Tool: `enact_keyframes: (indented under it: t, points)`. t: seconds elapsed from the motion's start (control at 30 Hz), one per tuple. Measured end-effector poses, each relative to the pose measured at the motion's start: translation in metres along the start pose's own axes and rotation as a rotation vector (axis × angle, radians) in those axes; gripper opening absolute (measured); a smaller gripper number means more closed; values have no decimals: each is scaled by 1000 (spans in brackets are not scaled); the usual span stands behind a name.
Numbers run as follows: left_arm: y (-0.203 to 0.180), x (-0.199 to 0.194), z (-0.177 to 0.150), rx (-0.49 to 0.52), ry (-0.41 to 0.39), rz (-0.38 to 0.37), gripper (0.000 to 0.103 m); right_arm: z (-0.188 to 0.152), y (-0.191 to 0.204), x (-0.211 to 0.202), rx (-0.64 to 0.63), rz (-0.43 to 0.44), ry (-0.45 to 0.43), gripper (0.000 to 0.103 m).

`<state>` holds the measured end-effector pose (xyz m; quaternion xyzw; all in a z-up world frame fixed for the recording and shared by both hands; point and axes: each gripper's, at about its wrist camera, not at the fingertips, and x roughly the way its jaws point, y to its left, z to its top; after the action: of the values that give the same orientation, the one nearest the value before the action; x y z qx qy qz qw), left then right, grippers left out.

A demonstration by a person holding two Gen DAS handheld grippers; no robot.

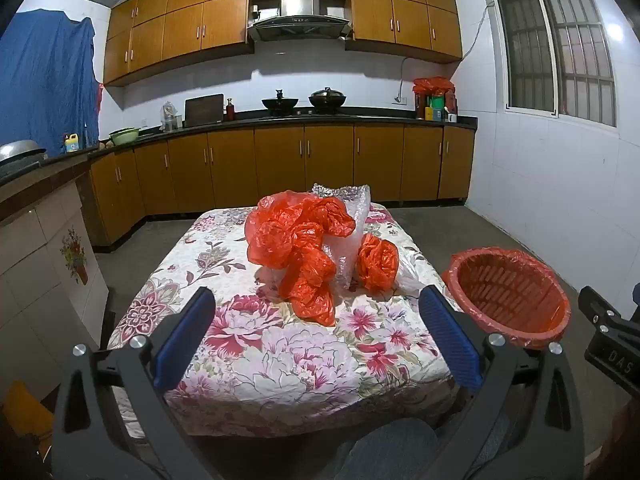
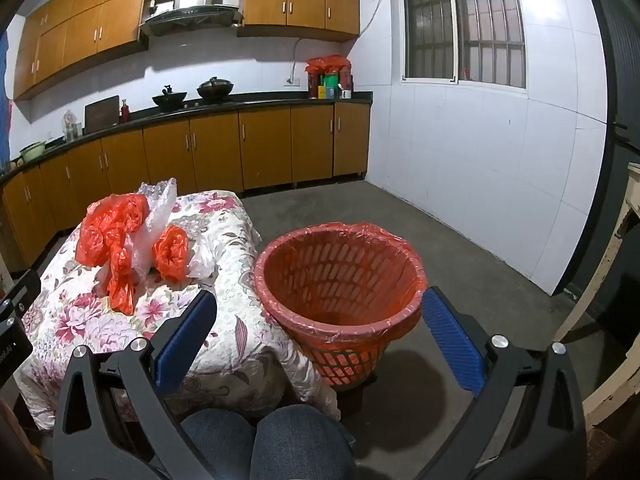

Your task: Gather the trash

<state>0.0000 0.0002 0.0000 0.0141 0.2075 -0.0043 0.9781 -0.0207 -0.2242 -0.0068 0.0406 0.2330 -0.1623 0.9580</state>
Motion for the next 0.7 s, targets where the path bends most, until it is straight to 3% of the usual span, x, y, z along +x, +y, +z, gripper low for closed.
enact_keyframes:
  t: [0.7]
  points:
    - [0,0,0,3,4,2,99,-1,-1,1,3,2,1,101]
